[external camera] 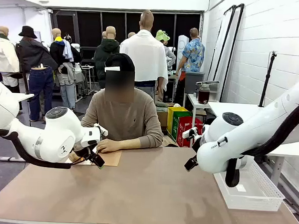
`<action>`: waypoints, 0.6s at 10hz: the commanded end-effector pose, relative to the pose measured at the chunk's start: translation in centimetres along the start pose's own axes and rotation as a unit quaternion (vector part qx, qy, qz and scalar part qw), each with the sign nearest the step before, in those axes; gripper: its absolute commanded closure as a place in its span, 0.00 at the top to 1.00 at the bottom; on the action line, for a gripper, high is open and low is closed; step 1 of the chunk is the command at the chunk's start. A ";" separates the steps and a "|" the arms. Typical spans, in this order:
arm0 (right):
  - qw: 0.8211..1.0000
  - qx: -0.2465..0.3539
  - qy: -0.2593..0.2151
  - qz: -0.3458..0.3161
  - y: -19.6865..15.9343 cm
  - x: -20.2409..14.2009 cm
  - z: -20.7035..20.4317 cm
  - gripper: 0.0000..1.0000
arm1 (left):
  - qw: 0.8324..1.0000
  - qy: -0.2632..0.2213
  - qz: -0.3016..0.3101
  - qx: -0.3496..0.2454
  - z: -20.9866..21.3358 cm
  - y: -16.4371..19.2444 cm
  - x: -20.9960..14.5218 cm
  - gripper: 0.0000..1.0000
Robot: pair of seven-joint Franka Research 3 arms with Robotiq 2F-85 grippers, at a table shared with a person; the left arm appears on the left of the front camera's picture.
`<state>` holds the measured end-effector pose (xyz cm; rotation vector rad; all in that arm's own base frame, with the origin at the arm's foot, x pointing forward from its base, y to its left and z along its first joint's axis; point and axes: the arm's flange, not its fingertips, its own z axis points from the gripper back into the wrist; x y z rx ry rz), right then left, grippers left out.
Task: Sort the paper based on its condition.
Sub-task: If a person hands you a paper, place it in the Organizing basket , and if it's crumpled, put it in the Trash can.
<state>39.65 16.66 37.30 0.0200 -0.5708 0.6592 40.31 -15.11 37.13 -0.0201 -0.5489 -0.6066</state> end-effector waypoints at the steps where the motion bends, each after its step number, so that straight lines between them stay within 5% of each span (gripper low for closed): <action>1: 1.000 0.000 -0.001 -0.001 -0.1 0.0 0.1 1.00 | 1.000 0.000 0.000 0.000 0.0 0.0 0.0 1.00; 6: 1.000 0.000 -0.001 -0.001 -0.1 0.0 0.1 1.00 | 1.000 0.000 0.000 0.000 0.0 0.0 0.0 1.00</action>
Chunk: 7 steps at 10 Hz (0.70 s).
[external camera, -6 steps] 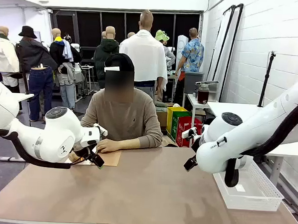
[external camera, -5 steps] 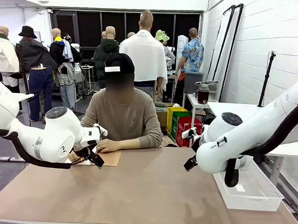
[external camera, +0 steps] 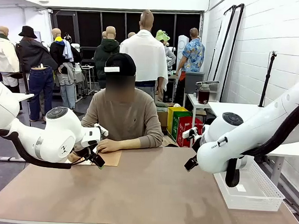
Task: Sort the paper based on its condition.
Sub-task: If a person hands you a paper, place it in the Organizing basket , and if it's crumpled, put it in the Trash can.
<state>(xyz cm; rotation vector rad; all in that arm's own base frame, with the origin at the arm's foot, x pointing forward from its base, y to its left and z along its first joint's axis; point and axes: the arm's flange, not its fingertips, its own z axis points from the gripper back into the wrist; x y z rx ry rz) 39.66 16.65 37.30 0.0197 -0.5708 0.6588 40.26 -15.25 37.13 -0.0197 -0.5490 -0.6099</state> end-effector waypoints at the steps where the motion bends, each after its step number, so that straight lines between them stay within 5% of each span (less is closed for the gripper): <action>1: 1.000 0.000 -0.001 -0.001 -0.1 0.0 0.1 1.00 | 1.000 0.000 0.002 0.000 0.0 0.1 0.0 1.00; 7: 1.000 0.000 -0.001 -0.001 -0.1 0.0 0.1 1.00 | 1.000 0.000 0.002 0.000 0.0 0.1 0.0 1.00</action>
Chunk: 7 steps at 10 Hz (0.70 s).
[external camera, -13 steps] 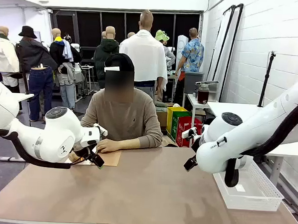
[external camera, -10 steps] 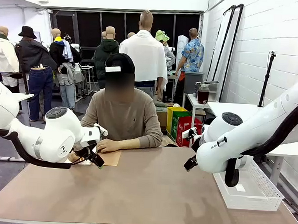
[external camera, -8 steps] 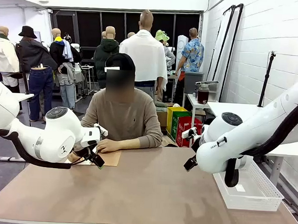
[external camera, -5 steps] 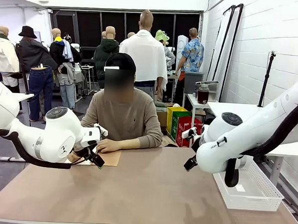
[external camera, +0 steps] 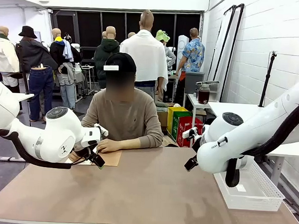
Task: Sort the paper based on its condition.
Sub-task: If a person hands you a paper, place it in the Organizing basket , and if it's crumpled, put it in the Trash can.
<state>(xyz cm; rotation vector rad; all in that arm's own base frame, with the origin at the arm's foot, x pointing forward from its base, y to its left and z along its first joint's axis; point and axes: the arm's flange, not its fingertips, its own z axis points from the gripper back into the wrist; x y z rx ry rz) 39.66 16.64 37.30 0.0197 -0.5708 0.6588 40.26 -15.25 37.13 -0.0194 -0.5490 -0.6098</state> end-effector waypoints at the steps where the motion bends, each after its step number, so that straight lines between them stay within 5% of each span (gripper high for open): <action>1: 1.000 0.000 0.000 0.000 0.0 0.0 0.0 1.00 | 1.000 0.000 0.000 0.000 0.0 0.0 0.0 1.00; 7: 0.999 0.026 -0.048 0.002 -2.1 1.9 6.7 1.00 | 1.000 0.010 0.009 0.016 6.5 -0.4 3.1 1.00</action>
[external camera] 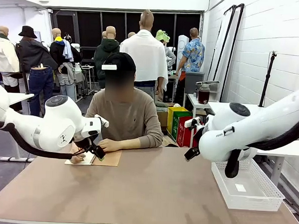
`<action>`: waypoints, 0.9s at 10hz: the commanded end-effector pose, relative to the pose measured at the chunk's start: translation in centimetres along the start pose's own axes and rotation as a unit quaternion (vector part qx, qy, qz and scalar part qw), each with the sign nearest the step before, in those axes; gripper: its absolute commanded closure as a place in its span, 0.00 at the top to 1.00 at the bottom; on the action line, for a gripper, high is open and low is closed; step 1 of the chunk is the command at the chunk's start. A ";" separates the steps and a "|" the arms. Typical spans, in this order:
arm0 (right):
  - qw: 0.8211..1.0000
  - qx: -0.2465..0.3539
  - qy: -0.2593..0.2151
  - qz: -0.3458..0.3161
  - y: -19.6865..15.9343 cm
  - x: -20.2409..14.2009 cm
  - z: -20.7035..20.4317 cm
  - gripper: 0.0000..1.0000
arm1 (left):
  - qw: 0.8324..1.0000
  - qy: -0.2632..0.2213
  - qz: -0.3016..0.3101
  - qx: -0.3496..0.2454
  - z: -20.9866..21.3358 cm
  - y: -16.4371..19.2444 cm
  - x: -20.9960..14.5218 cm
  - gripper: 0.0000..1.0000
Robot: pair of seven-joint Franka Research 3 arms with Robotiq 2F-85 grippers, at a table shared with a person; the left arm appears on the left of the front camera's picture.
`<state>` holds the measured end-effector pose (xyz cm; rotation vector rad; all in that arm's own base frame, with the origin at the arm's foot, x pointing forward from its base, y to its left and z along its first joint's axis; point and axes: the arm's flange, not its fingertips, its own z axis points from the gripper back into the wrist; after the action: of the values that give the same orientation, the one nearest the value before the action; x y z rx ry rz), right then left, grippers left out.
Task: Sort the paper based on its condition.
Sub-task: If a person hands you a paper, place it in the Organizing basket , and if it's crumpled, put it in the Trash can.
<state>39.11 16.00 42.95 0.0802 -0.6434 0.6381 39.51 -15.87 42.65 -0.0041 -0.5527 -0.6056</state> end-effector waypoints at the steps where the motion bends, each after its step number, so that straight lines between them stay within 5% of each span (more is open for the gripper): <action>1: 1.000 0.013 -0.009 0.027 -1.1 0.2 3.1 1.00 | 1.000 0.008 0.009 0.006 3.0 0.0 0.8 1.00; 9: 0.996 0.016 -0.074 0.056 -2.1 1.9 9.3 1.00 | 0.998 -0.061 0.014 -0.001 11.0 1.2 0.8 1.00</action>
<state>36.18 13.18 51.92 0.0903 -0.7688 0.7308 35.82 -14.01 53.11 -0.0223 -0.6549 -0.5716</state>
